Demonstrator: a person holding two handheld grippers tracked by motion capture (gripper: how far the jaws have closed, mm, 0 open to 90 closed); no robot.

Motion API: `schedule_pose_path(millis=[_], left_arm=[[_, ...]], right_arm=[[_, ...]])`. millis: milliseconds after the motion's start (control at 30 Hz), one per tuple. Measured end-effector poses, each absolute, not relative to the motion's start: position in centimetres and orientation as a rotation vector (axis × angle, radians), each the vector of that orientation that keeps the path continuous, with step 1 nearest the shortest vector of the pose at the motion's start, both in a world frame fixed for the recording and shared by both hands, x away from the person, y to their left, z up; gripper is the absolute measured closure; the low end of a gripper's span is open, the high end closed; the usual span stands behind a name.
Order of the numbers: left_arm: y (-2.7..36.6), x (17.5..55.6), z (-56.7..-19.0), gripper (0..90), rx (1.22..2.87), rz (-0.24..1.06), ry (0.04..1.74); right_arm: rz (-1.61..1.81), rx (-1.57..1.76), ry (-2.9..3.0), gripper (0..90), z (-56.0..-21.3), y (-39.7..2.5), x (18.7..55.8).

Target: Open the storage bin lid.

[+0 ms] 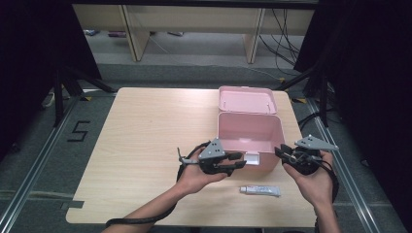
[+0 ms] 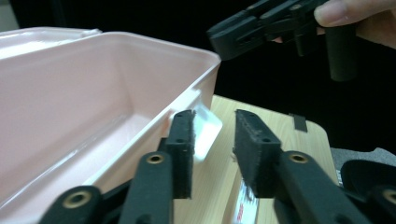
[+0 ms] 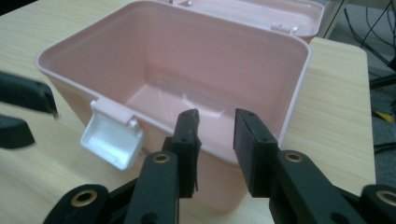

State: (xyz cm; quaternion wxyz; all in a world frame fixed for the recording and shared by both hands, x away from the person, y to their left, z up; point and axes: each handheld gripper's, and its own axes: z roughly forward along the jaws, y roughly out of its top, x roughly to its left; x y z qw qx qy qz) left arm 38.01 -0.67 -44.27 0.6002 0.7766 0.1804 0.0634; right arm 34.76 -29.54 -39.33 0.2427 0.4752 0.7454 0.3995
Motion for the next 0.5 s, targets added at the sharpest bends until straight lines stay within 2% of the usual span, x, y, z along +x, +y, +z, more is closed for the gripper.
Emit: schedule_pose_path(millis=[233, 500], left_arm=[[2.7, 37.7, -43.7, 51.1, 1.804, 0.167, 0.464], [7.1, 38.2, -43.6, 41.1, 1.776, 0.241, 0.550]], right_arm=[[1.076, 1.286, 2.079, 68.9, -39.7, -29.8, 33.7], [1.069, 1.342, 2.099, 66.3, -40.1, -29.9, 32.8]])
